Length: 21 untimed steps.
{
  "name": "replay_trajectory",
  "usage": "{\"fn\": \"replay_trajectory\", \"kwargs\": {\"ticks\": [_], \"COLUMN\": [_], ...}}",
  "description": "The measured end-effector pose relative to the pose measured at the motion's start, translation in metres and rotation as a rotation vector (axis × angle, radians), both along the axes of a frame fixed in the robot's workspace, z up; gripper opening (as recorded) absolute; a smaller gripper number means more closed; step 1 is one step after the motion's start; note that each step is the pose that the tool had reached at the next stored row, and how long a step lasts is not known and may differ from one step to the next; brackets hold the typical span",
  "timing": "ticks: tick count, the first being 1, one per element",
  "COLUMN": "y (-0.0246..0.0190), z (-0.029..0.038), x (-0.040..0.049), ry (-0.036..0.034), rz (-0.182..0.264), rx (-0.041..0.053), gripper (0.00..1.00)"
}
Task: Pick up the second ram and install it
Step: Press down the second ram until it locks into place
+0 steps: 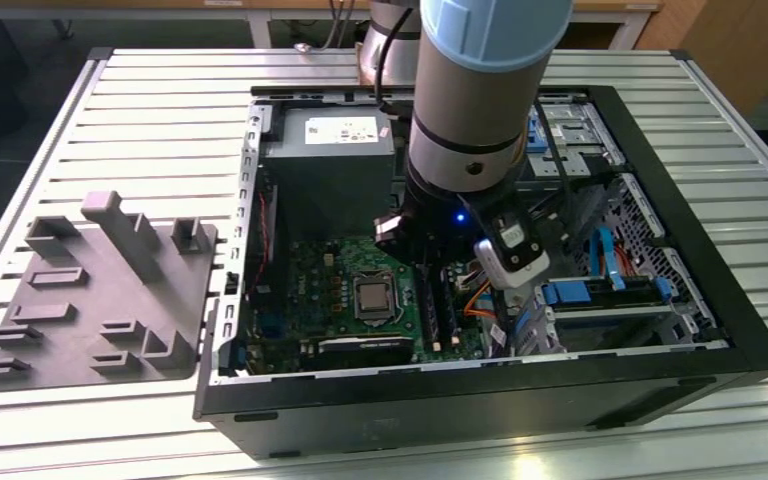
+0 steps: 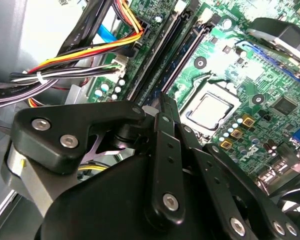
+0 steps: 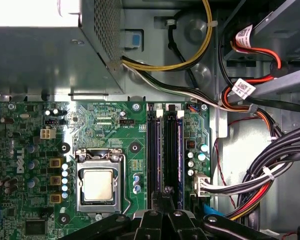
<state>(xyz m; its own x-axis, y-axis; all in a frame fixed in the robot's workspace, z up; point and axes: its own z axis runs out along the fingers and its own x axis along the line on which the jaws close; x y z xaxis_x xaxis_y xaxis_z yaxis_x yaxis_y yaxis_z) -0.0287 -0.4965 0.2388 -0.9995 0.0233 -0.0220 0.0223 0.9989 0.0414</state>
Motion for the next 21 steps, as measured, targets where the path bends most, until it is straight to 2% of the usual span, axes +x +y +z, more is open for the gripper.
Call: {"fn": "replay_trajectory", "kwargs": {"ticks": [11,21], "y": [-0.0024,-0.0075], "z": [0.0000,0.0000], "x": [0.0000,0.0000], "ry": [0.0000,0.0000], "rz": [0.000,0.000], "rx": [-0.0001,-0.0001], "gripper": [0.11,0.11]}}
